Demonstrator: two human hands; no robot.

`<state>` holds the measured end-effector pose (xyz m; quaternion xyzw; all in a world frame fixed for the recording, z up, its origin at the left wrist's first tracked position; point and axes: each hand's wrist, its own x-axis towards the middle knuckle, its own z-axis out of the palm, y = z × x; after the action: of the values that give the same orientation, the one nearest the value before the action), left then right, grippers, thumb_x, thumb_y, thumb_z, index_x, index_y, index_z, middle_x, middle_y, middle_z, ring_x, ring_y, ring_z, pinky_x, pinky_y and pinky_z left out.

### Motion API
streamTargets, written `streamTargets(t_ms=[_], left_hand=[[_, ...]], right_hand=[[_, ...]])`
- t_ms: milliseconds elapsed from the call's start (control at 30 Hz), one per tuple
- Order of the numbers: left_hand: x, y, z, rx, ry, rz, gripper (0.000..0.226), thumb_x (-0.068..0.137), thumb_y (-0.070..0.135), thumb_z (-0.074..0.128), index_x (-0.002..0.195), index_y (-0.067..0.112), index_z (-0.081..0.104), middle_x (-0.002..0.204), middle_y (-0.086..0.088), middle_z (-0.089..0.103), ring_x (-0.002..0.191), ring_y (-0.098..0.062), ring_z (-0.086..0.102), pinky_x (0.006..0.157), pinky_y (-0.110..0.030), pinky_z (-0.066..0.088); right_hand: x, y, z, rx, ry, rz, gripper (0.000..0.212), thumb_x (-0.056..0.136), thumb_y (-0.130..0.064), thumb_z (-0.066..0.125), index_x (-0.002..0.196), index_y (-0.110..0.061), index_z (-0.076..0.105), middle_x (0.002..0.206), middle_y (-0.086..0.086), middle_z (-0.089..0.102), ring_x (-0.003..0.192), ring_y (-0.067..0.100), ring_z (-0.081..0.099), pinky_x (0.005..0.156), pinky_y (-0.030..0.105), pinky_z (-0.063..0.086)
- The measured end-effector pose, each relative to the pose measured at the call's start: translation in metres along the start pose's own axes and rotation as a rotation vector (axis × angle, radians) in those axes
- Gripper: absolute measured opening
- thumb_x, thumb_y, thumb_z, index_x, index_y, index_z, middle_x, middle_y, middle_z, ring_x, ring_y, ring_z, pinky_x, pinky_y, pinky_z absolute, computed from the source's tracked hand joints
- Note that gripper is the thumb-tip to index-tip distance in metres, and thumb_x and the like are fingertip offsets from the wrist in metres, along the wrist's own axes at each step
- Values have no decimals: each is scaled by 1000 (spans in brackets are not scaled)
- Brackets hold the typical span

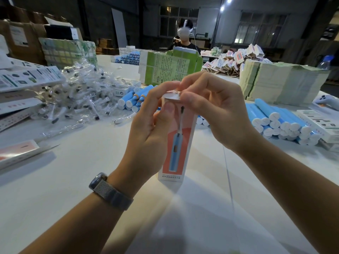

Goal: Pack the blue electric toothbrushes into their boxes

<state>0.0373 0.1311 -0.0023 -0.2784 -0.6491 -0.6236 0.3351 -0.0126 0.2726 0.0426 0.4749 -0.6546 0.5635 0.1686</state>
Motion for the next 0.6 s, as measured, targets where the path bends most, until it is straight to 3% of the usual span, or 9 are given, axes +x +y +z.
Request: streamTargets(t_ms=[100,233,433,600], left_hand=[[0,-1,1,1,16,-13,34,105,11,35,130,31,47,115,14,64,104,-7,65,85,-23,52],[-1,-2,2,-93,7,-49,29,103,12,35,127,24,44,110,3,63,98,-11,65,82,-27,51],[2,0,2,-144,15,-76,18,103,19,34,117,22,45,104,-4,62,91,-14,64,73,-25,53],[2,-3,2,-112,11,-49,13,103,20,37,114,22,44,101,-8,63,88,-15,65,75,-29,53]], right_hand=[[0,0,1,-66,20,8,10,85,-15,68,89,-23,65,94,10,67,86,33,62,70,41,51],[0,-3,2,-103,3,-5,22,84,-5,68,94,-25,69,97,-3,63,84,17,60,67,25,49],[-2,-3,2,-161,19,-48,24,84,0,69,97,-20,70,96,7,63,92,24,63,69,43,56],[-2,-3,2,-171,11,-50,19,86,-3,67,98,-17,70,98,9,62,95,23,62,73,36,54]])
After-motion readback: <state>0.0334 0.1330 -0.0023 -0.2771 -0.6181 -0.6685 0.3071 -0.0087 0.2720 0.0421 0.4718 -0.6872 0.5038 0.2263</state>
